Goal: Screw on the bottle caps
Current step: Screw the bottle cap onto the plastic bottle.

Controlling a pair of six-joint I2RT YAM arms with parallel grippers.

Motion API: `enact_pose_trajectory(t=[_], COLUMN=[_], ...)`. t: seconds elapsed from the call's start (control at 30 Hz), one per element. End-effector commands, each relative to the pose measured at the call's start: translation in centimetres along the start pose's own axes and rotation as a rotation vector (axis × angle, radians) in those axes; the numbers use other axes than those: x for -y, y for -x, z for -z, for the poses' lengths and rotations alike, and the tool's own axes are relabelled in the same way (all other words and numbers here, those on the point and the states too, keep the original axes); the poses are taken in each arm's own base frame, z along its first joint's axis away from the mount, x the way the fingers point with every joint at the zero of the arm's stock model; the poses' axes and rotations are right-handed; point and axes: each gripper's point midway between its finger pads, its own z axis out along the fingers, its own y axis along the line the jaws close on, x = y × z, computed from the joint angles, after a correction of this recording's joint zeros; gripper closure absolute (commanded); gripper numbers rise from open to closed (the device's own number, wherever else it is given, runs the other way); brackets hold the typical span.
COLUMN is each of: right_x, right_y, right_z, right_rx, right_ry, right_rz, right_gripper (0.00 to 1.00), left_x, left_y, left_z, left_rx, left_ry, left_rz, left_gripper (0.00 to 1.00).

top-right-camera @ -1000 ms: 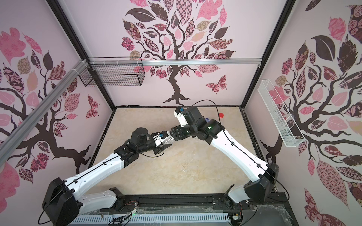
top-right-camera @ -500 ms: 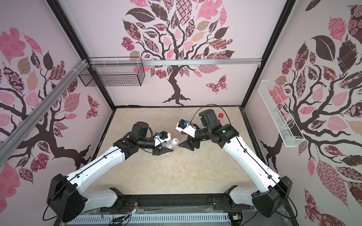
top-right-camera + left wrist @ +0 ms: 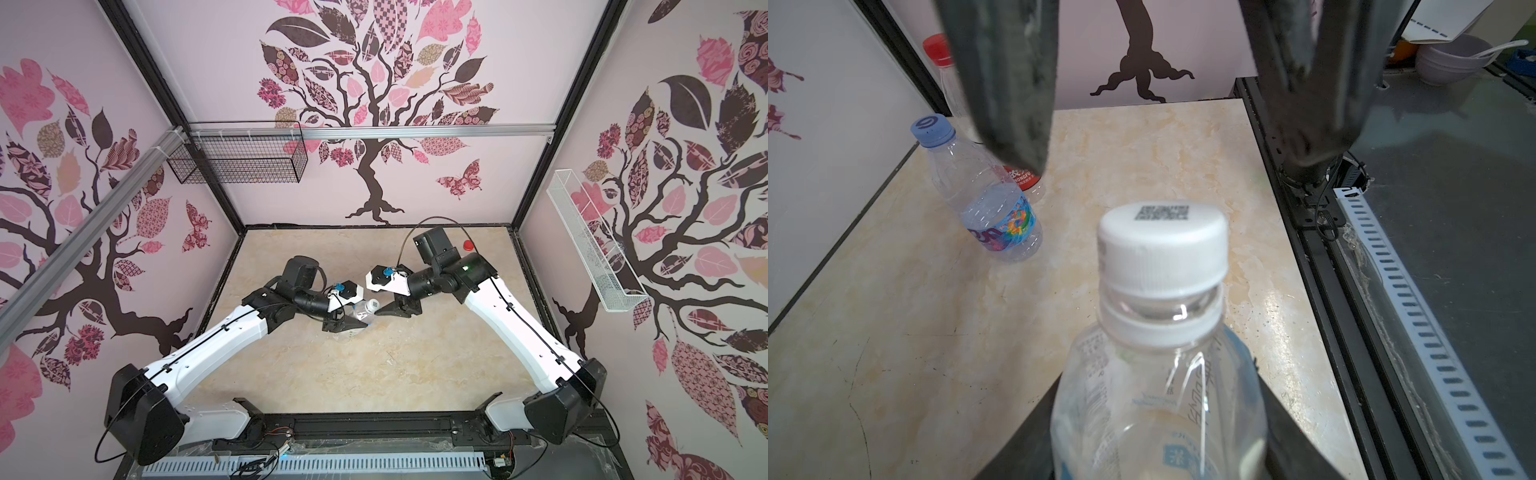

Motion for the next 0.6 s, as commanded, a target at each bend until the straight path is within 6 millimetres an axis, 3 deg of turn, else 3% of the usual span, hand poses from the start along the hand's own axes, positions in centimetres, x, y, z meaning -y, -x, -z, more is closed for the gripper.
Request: enact_pose_trajectory(t=[0.0, 0.23, 0.43, 0.57], right_x=[-0.15, -0.11, -0.38, -0.62], right_y=[-0.25, -0.37, -0.59, -0.39], right_z=[-0.57, -1.28, -1.4, -1.17], right_rx=[-0.014, -0.028, -0.038, -0.039], right_ry=[0.018, 0.042, 0.062, 0.071], right_rz=[0.019, 0.022, 0.005, -0.008], right_gripper=[0.41, 0.47, 0.64, 0.68], left_x=[0.22, 0.3, 0.45, 0.33], left_y=[1.05, 1.22, 1.15, 0.92], left_z=[0.2, 0.17, 0.23, 0.19], left_rx=[0.033, 0.039, 0.038, 0.03], left_ry=[-0.019, -0.026, -0.026, -0.019], left_rz=[-0.017, -0.02, -0.02, -0.021], left_gripper=[0.64, 0.64, 0.64, 0.64])
